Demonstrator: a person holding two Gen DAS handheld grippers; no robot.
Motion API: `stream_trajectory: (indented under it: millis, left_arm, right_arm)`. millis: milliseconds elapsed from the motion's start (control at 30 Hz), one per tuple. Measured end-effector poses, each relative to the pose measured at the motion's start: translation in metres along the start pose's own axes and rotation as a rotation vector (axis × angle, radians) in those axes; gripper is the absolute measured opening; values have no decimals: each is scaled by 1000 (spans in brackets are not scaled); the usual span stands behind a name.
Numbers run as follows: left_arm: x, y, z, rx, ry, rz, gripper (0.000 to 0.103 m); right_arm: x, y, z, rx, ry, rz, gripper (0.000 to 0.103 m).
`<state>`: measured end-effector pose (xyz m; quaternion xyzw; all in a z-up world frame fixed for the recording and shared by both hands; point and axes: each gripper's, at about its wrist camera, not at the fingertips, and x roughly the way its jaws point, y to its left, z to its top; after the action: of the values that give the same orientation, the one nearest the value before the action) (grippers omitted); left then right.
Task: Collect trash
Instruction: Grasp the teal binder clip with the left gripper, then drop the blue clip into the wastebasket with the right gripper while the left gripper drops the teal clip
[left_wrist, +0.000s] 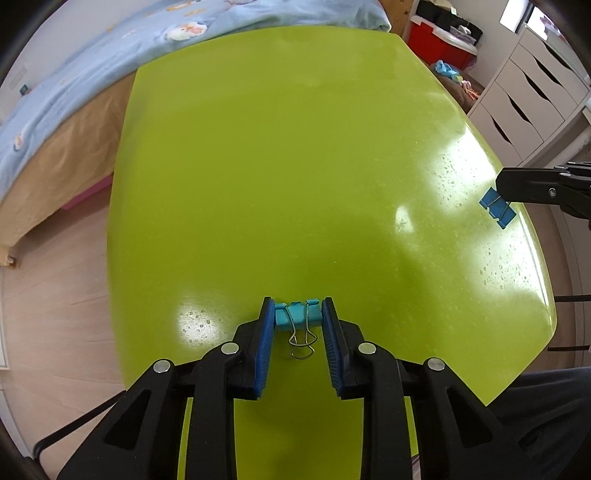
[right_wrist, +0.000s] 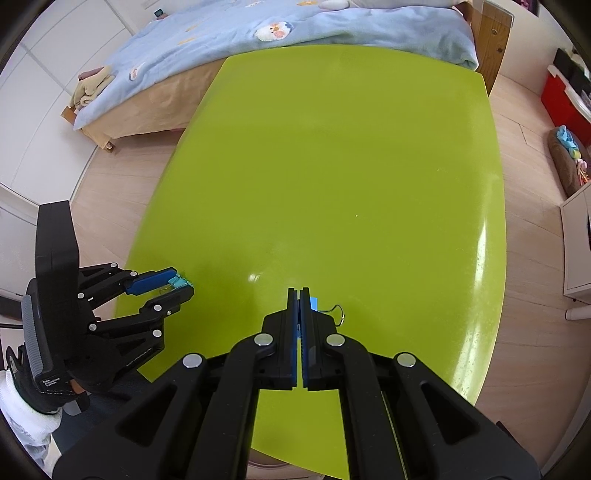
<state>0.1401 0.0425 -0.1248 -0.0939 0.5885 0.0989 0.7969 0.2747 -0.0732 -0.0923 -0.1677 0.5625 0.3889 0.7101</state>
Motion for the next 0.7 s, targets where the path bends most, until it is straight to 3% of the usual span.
stream_trajectory:
  millis: [333, 700]
  left_arm:
    - [-50, -7, -10, 30, -104, -29, 26]
    - [-130, -29, -45, 105, -248, -56, 26]
  right_arm:
    - [-19, 12, -15, -9, -43, -17, 1]
    - [-78, 53, -62, -117, -160, -91, 1]
